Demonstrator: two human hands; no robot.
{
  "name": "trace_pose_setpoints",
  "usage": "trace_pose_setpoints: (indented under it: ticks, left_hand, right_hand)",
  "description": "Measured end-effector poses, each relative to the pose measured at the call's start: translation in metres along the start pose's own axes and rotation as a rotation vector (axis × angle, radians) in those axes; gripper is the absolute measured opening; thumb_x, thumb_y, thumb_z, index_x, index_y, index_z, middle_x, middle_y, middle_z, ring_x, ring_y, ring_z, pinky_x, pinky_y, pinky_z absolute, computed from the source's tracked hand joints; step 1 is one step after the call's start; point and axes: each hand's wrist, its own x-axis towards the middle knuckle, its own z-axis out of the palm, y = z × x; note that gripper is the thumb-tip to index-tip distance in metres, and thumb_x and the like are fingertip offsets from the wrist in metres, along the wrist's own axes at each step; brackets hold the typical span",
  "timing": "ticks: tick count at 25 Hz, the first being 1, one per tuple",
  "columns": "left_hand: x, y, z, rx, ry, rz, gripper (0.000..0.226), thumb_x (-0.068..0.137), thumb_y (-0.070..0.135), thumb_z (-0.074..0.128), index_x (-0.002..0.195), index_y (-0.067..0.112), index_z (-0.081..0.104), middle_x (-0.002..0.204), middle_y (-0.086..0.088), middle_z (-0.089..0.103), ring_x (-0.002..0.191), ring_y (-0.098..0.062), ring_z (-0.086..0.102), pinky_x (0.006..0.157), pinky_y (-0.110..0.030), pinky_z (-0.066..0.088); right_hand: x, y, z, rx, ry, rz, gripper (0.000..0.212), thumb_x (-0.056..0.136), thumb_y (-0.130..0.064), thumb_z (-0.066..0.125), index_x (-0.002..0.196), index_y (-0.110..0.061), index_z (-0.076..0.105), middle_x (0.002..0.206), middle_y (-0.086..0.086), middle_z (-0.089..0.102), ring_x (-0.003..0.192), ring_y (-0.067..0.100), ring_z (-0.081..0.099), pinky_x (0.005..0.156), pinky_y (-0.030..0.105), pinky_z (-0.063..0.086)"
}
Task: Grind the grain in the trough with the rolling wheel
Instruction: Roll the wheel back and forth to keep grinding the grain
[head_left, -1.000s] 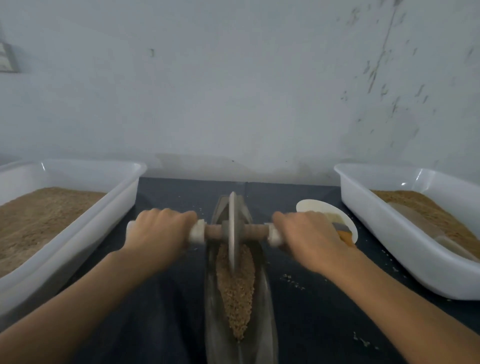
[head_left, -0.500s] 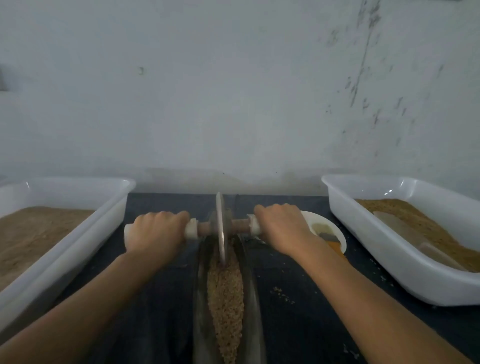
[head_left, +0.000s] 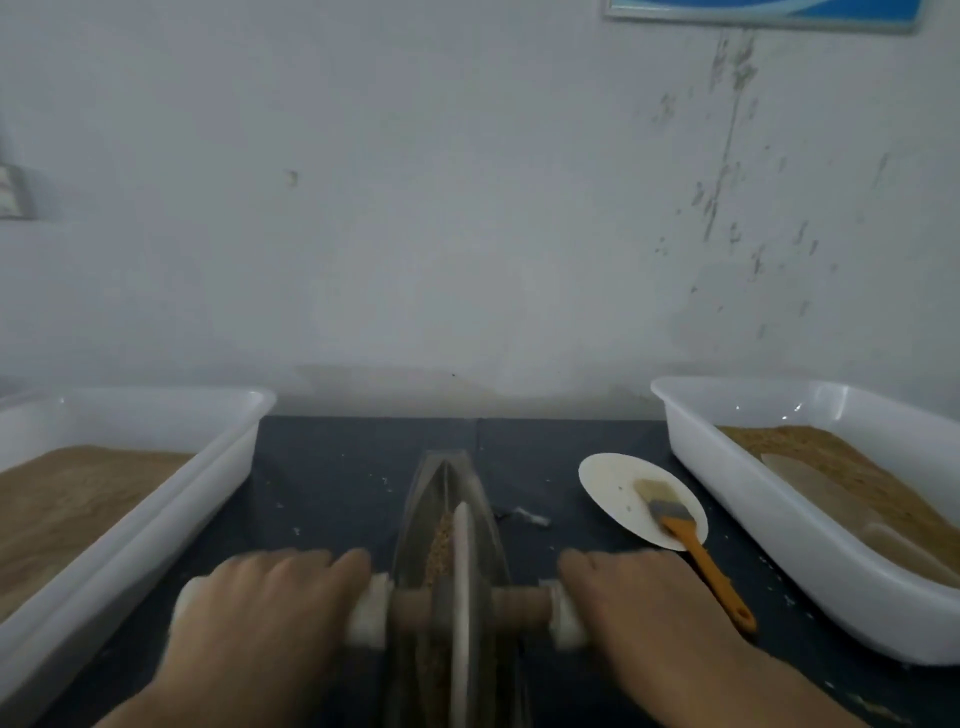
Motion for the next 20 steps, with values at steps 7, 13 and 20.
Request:
trace_pose_setpoints:
  ticks: [7, 13, 20]
  left_hand:
    - [0.092, -0.005, 0.011, 0.015, 0.057, -0.116, 0.016, 0.085, 0.041, 0.053, 0.094, 0.028, 0.049, 0.096, 0.002, 0.065, 0.088, -0.027, 0.062, 0.067, -0.033, 0.039]
    - [-0.023, 0.001, 0.002, -0.017, 0.269, 0.151, 0.048, 0.052, 0.034, 0.073, 0.072, 0.031, 0.03, 0.055, 0.01, 0.04, 0.045, -0.016, 0.045, 0.045, -0.026, 0.011]
    - [0.042, 0.0, 0.014, 0.067, 0.12, -0.05, 0.025, 0.08, 0.038, 0.058, 0.08, 0.031, 0.035, 0.071, 0.009, 0.051, 0.065, -0.019, 0.054, 0.056, -0.03, 0.029]
  right_hand:
    - [0.095, 0.013, -0.012, -0.175, 0.217, 0.129, 0.024, 0.086, -0.026, 0.06, 0.105, -0.017, 0.048, 0.103, 0.009, 0.064, 0.091, 0.033, 0.061, 0.065, 0.035, 0.034]
    - [-0.027, -0.009, -0.01, -0.084, 0.276, -0.104, 0.058, 0.044, -0.03, 0.084, 0.074, -0.033, 0.033, 0.057, -0.01, 0.048, 0.044, 0.013, 0.044, 0.038, 0.024, 0.028]
    - [0.035, 0.007, -0.006, -0.151, 0.192, 0.064, 0.034, 0.082, -0.037, 0.063, 0.085, -0.03, 0.03, 0.078, -0.008, 0.056, 0.061, 0.016, 0.043, 0.053, 0.029, 0.026]
